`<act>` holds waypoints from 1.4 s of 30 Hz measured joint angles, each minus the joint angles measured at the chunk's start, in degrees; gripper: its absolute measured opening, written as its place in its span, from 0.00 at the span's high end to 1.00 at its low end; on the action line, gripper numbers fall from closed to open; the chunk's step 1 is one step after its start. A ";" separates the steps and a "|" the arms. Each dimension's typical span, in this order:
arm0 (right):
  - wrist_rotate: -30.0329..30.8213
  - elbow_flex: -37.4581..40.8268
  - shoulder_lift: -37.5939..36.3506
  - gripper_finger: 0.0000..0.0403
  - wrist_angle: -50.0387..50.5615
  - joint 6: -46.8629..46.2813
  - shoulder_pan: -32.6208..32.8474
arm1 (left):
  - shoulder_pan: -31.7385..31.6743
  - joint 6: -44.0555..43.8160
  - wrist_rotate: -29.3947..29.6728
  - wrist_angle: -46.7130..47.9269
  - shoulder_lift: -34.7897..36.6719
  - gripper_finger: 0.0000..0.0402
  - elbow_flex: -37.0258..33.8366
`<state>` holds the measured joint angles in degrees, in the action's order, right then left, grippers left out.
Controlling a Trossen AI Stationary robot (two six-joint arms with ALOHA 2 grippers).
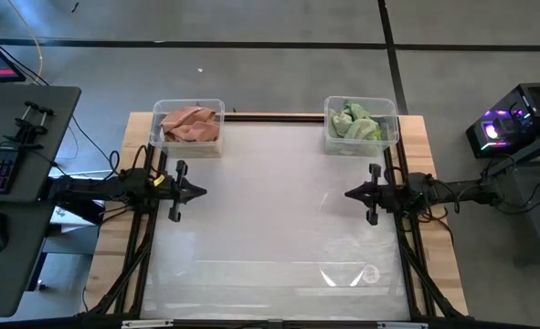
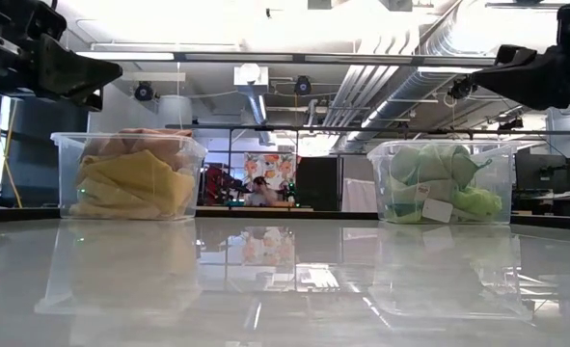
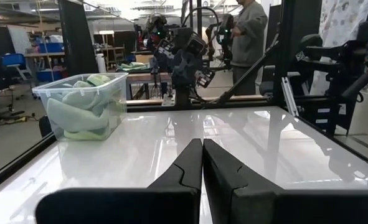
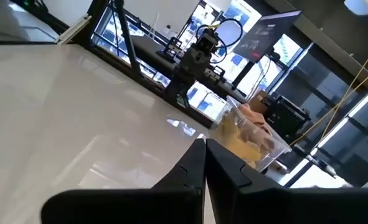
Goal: Sort towels by color in basket
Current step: Return to Home Position
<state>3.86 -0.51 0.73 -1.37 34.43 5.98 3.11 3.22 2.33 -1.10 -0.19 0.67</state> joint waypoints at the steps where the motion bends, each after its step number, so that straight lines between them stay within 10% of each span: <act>1: 0.00 0.00 0.00 1.00 0.00 0.85 0.00 | 0.00 0.00 0.00 0.00 0.00 1.00 0.00; 42: 0.00 -0.02 0.00 1.00 0.00 1.51 0.00 | 0.00 -0.02 0.00 0.00 0.00 1.00 0.01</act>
<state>3.86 -0.54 0.73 -1.37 35.94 5.98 3.11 3.20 2.33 -1.10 -0.19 0.67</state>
